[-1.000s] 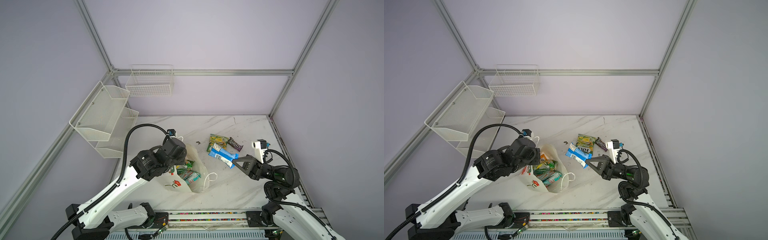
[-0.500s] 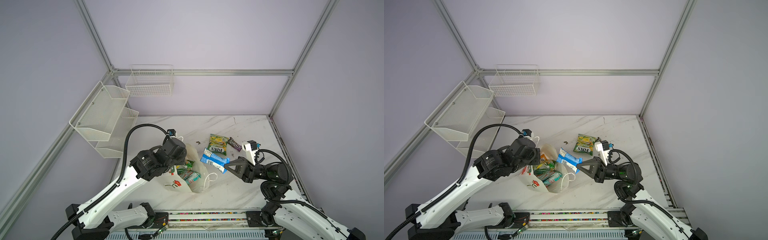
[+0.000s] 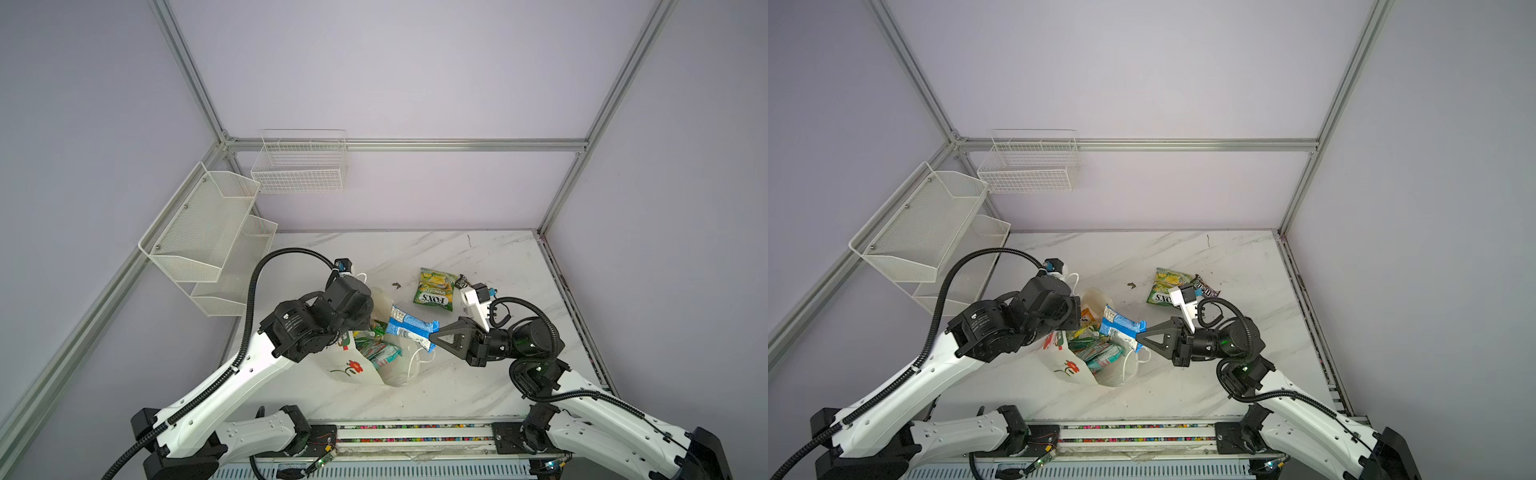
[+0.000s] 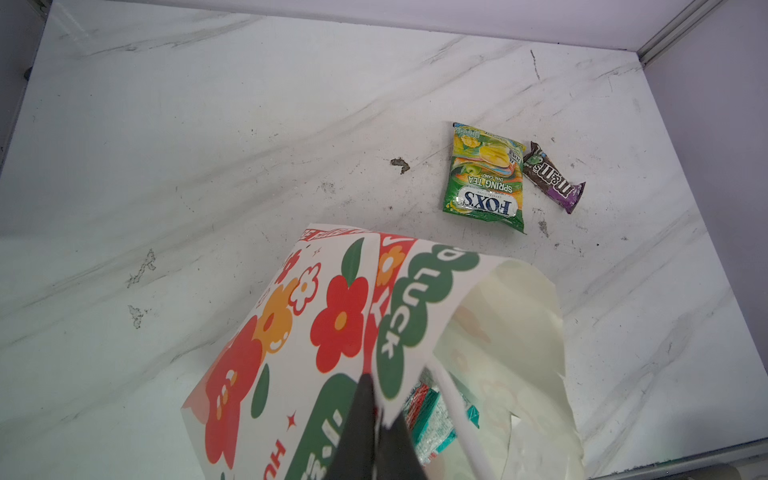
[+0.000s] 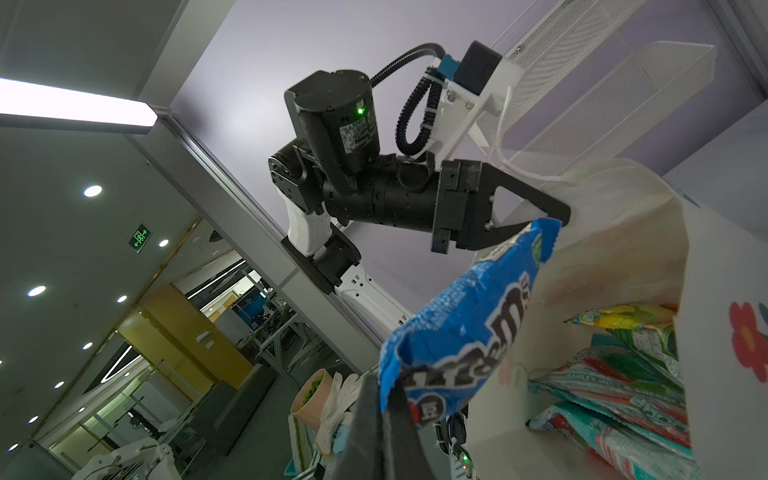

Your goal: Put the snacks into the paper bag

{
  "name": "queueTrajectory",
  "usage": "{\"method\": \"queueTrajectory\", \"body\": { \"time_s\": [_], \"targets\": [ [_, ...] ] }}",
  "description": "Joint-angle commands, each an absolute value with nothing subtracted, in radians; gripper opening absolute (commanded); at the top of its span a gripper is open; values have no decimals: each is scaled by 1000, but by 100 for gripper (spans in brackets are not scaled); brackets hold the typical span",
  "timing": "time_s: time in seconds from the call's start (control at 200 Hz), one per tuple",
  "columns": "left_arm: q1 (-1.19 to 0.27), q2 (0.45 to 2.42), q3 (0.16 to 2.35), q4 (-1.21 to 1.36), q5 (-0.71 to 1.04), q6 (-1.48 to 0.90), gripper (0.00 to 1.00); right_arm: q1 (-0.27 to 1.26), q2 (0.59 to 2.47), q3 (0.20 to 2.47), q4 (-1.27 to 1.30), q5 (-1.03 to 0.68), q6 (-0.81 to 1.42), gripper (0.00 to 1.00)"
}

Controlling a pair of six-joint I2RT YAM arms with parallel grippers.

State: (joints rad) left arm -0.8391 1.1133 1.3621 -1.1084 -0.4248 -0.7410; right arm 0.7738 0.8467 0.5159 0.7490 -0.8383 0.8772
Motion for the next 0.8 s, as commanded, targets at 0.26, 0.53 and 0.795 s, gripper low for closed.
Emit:
{"method": "queueTrajectory", "body": {
  "time_s": [0.26, 0.53, 0.795],
  "targets": [
    [-839, 1084, 1381, -1032, -421, -749, 0, 834, 923, 597, 753, -774, 813, 0],
    [-840, 1071, 1376, -1032, -420, -753, 0, 857, 959, 625, 733, -725, 790, 0],
    [-839, 1068, 1373, -1032, -421, -752, 0, 880, 1006, 658, 707, -695, 766, 0]
  ]
}}
